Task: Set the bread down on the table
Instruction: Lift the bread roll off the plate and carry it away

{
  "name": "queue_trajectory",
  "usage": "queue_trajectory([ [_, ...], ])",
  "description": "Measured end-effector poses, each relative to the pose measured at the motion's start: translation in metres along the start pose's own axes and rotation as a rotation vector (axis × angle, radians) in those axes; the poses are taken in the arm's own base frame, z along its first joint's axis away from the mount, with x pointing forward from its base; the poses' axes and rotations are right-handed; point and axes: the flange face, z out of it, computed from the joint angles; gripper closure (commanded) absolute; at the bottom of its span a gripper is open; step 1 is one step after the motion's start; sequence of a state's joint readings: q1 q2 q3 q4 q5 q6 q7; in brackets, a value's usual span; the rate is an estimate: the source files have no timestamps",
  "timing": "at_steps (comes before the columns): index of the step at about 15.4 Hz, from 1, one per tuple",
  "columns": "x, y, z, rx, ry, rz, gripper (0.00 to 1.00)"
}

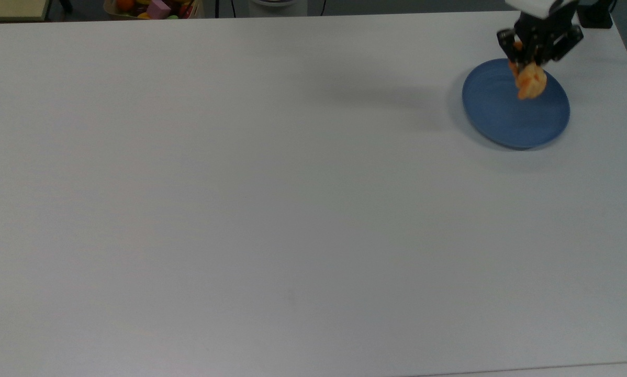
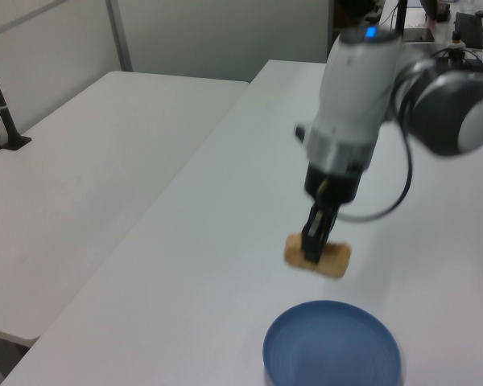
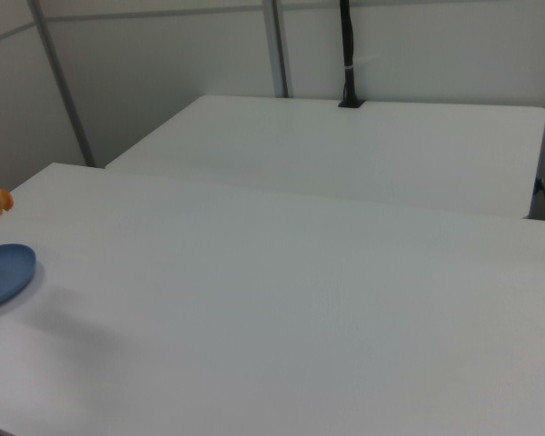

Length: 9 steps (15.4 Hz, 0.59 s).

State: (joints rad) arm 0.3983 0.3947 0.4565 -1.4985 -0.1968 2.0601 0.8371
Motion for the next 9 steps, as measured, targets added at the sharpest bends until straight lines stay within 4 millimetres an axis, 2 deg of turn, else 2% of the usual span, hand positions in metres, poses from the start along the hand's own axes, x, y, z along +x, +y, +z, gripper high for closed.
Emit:
queue_trajectory([
  [2, -0.001, 0.018, -0.034, -0.01, -0.027, -0.02, 1.0],
  [4, 0.002, 0.044, -0.063, -0.035, -0.047, -0.041, 1.0],
  [7, 0.019, 0.099, -0.094, -0.091, -0.081, -0.069, 1.0],
  [9, 0.036, 0.145, -0.108, -0.11, -0.108, -0.08, 1.0],
])
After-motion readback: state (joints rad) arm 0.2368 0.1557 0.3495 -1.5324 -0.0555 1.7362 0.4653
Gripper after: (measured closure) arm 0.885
